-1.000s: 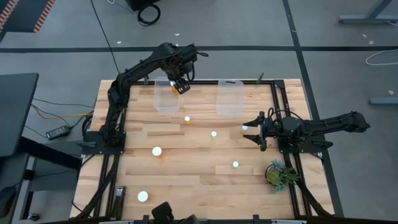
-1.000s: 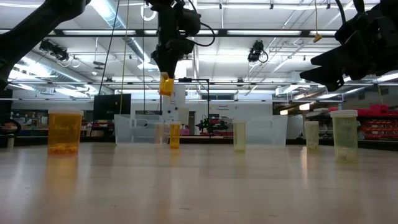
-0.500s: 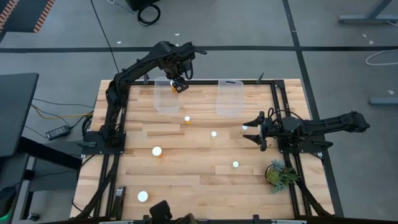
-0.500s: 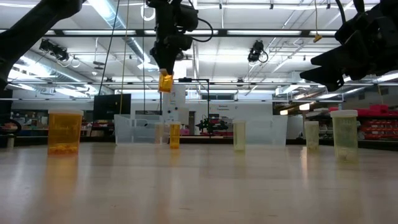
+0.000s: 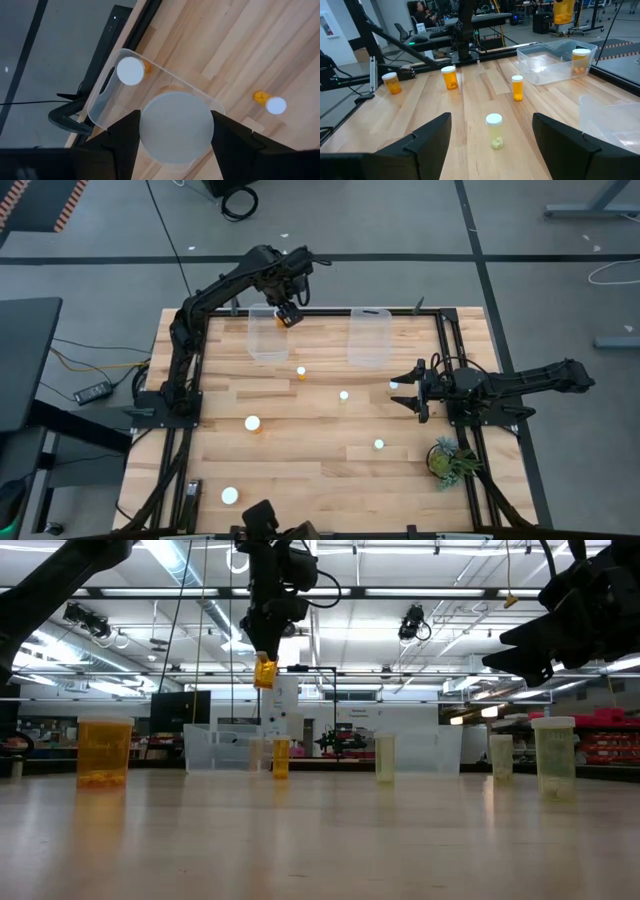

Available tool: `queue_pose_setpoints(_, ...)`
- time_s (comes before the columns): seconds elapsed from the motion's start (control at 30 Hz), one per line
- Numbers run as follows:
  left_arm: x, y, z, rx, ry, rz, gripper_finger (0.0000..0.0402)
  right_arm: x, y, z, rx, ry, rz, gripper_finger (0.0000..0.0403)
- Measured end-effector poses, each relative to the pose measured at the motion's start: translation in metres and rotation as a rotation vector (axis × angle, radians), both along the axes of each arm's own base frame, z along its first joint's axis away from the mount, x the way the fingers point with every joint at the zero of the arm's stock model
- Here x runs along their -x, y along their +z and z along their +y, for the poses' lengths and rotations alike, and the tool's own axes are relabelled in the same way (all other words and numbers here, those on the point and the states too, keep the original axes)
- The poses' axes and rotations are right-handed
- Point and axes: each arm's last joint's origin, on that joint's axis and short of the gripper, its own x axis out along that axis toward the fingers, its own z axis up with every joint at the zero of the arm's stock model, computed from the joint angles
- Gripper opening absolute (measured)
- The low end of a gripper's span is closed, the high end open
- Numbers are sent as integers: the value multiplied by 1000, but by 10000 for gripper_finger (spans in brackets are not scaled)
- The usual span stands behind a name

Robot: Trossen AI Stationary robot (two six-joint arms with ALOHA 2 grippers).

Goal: Pick and place medicine bottles into bin by pill shape (circle, oval)
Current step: Put the large orange pill bottle into the left transparent bin

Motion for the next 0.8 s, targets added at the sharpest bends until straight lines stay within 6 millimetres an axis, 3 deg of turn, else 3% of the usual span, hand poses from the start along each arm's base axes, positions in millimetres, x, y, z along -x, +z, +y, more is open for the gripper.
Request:
queue_pose_setpoints(0.1,-5,-12,2,0,-3,0,220,0,0,0,0,0,0,284)
queue_pose_setpoints(0.37,2,-79,5,105,-46,170,218,0,0,0,0,0,3,284)
queue_pose_setpoints(0.8,11,-115,17,122,1,171,219,0,-1,0,0,0,6,284)
